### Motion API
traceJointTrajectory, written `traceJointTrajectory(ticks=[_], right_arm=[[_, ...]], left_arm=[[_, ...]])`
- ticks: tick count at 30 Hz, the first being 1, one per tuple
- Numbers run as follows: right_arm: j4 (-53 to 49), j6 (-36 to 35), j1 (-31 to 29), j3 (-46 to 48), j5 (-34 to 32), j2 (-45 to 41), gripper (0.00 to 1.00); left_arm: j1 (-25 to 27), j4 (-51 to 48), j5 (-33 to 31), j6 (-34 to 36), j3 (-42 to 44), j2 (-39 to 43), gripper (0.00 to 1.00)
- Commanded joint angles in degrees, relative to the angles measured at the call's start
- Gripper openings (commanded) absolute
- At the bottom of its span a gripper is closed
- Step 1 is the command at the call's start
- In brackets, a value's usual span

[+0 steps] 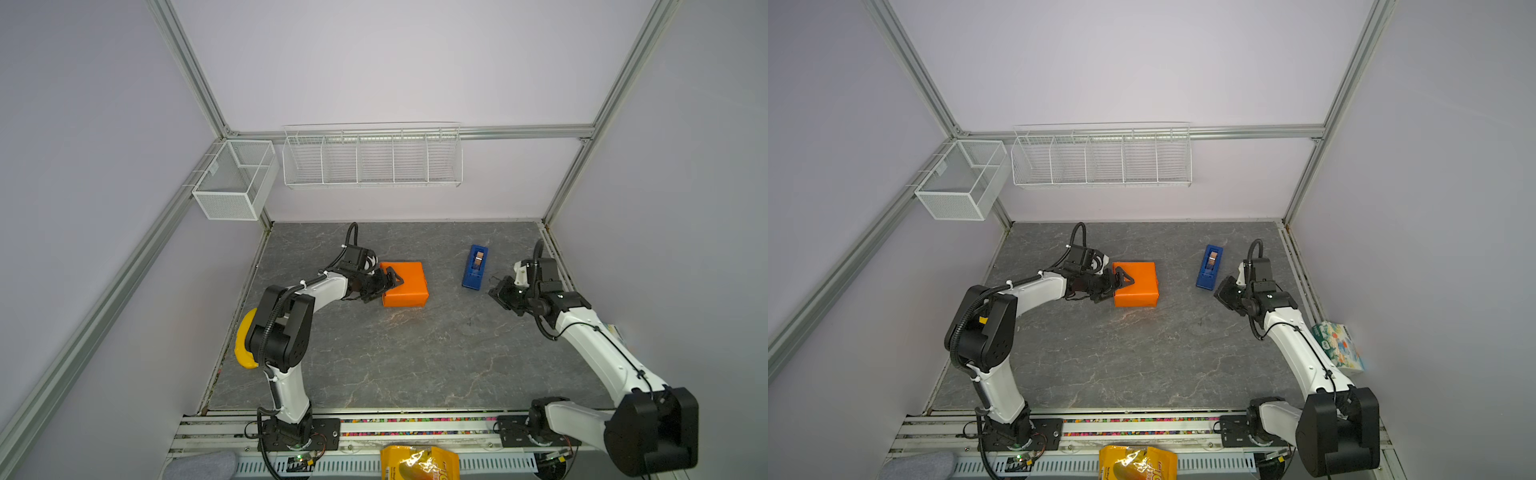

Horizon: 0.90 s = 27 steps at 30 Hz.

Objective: Wrap the gift box in paper
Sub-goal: 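Set the wrapped box down flat with the left gripper and release it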

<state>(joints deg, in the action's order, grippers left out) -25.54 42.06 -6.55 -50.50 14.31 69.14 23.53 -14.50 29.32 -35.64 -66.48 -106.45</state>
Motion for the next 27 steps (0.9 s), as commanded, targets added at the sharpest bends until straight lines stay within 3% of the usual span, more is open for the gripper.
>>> traceJointTrajectory(ticks=[1,12,18,27], right_arm=[[-1.6,-3.9,1.8,-1.9,-2.1,0.7,0.07],[-1.6,-6.5,7.3,-1.9,0.0,1.3,0.09],[-1.5,-7.2,8.6,-1.9,0.3,1.3,0.09],[-1.5,-9.2,11.7,-1.7,0.5,2.3,0.1]], left_arm=[[0.1,-6.2,-2.9,4.6,-2.6,2.6,0.97],[1.0,-4.3,5.5,3.8,-2.9,2.2,0.91],[1.3,-4.4,4.3,5.3,-4.1,1.5,0.9],[1.3,-10.0,4.2,10.1,-14.5,-5.6,0.9]])
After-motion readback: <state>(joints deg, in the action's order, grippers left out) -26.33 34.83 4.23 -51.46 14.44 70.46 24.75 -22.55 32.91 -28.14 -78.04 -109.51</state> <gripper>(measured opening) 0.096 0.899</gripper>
